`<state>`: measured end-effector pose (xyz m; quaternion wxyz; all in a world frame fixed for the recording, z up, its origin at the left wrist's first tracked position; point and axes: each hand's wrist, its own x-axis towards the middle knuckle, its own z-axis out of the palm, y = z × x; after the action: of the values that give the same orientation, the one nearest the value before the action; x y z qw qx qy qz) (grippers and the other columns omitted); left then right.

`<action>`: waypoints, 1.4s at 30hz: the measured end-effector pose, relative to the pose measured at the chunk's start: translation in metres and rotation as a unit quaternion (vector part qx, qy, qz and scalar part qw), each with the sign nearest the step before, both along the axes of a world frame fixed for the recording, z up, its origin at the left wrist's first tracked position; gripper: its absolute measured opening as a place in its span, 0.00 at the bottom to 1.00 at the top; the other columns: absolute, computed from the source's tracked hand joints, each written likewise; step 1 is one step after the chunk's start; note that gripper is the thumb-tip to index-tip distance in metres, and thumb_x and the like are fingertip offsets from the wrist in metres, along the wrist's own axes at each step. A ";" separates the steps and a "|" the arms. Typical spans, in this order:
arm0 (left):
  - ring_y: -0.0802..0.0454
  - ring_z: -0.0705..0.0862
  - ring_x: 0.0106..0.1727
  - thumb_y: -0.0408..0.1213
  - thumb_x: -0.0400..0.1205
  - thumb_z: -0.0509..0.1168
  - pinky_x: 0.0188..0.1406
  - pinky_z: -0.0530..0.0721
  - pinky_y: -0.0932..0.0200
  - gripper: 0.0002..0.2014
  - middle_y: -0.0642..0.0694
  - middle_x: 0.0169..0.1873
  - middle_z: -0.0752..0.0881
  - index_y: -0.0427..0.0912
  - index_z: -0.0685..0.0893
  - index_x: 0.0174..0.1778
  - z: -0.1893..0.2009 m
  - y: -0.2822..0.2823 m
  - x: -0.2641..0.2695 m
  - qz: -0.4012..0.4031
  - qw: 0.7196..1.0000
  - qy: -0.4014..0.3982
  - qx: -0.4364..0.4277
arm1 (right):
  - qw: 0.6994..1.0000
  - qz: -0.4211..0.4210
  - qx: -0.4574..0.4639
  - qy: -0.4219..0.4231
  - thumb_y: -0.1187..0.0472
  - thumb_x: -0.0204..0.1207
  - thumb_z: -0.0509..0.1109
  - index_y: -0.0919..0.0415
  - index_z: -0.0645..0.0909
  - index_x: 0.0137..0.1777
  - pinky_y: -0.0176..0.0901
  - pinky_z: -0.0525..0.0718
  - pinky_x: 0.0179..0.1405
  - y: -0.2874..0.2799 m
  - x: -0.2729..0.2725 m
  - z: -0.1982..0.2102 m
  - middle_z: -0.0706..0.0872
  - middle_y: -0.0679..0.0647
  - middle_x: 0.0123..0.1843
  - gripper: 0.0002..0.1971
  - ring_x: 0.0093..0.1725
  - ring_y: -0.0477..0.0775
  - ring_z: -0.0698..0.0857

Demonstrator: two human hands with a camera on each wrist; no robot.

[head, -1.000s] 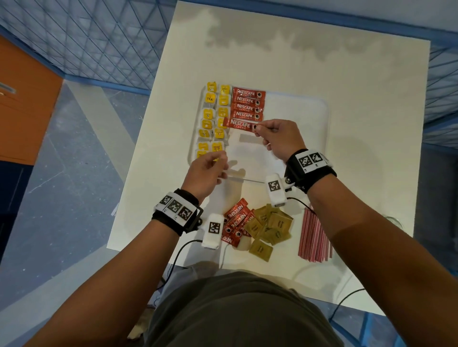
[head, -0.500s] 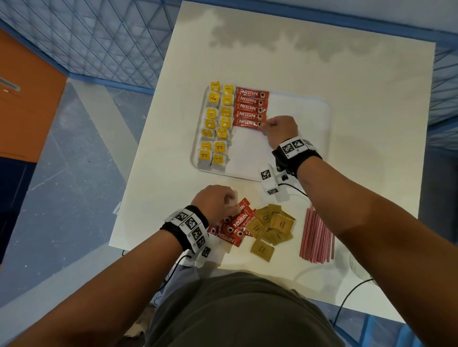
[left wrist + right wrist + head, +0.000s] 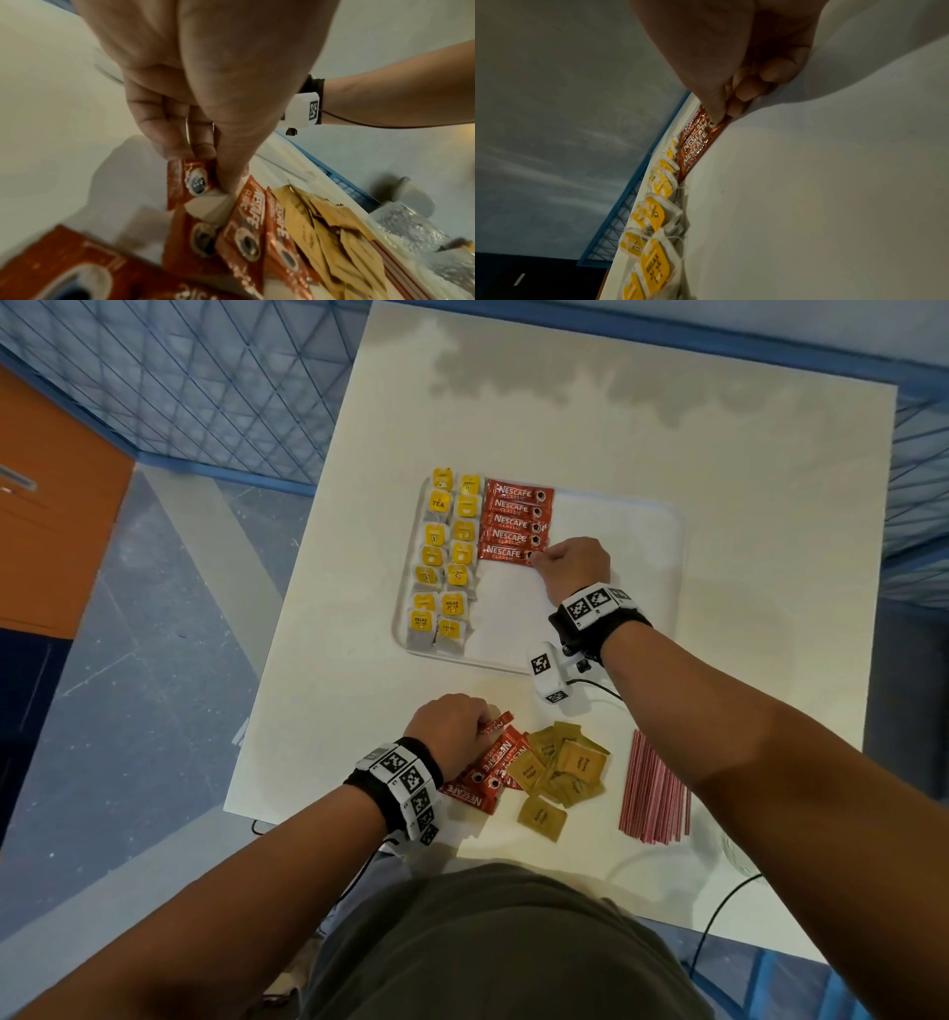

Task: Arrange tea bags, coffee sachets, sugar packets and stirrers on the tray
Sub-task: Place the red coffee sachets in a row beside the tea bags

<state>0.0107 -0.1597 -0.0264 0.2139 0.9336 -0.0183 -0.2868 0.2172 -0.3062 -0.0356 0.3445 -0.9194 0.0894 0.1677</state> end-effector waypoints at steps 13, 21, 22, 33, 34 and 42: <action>0.56 0.76 0.29 0.44 0.79 0.75 0.34 0.75 0.60 0.17 0.38 0.28 0.84 0.37 0.83 0.30 0.002 0.022 0.011 0.182 0.963 0.045 -0.193 | 0.996 0.043 0.084 0.005 0.49 0.80 0.75 0.55 0.91 0.46 0.33 0.82 0.43 -0.003 -0.049 0.016 0.88 0.44 0.38 0.10 0.38 0.43 0.85; 0.55 0.86 0.31 0.41 0.81 0.75 0.32 0.85 0.62 0.07 0.42 0.35 0.92 0.41 0.94 0.44 0.017 0.027 0.020 0.247 0.934 0.055 -0.251 | 0.966 0.201 0.145 0.079 0.46 0.82 0.72 0.52 0.93 0.47 0.40 0.83 0.42 -0.009 -0.100 0.024 0.92 0.43 0.42 0.13 0.41 0.41 0.88; 0.55 0.86 0.31 0.39 0.81 0.75 0.31 0.85 0.63 0.06 0.41 0.36 0.92 0.40 0.94 0.45 0.017 0.028 0.020 0.260 0.929 0.056 -0.259 | 0.962 0.210 0.150 0.089 0.45 0.82 0.72 0.52 0.93 0.48 0.42 0.84 0.42 -0.009 -0.105 0.023 0.92 0.44 0.41 0.13 0.41 0.42 0.88; 0.45 0.90 0.36 0.33 0.83 0.72 0.43 0.93 0.48 0.05 0.37 0.38 0.90 0.37 0.91 0.50 0.028 0.029 0.016 0.320 0.893 0.075 -0.307 | 0.951 0.213 0.191 0.117 0.51 0.80 0.75 0.52 0.91 0.50 0.43 0.84 0.42 -0.005 -0.125 0.023 0.89 0.42 0.36 0.06 0.36 0.40 0.84; 0.47 0.90 0.36 0.33 0.82 0.73 0.43 0.92 0.49 0.05 0.37 0.38 0.91 0.37 0.90 0.51 0.030 0.029 0.017 0.342 0.881 0.074 -0.317 | 0.952 0.203 0.198 0.119 0.49 0.80 0.75 0.51 0.90 0.50 0.43 0.84 0.41 -0.005 -0.127 0.022 0.89 0.44 0.38 0.07 0.36 0.42 0.85; 0.46 0.91 0.42 0.33 0.83 0.71 0.40 0.86 0.58 0.06 0.46 0.33 0.91 0.36 0.86 0.54 0.035 0.034 0.036 0.489 0.763 0.026 -0.422 | 0.937 0.153 0.250 0.189 0.56 0.84 0.72 0.64 0.88 0.50 0.33 0.77 0.26 -0.008 -0.133 0.033 0.91 0.48 0.36 0.10 0.26 0.39 0.82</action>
<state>0.0469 -0.1260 0.0091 0.6979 0.6236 0.3271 -0.1303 0.0847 -0.3145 -0.0029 0.5098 -0.7577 -0.0332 0.4061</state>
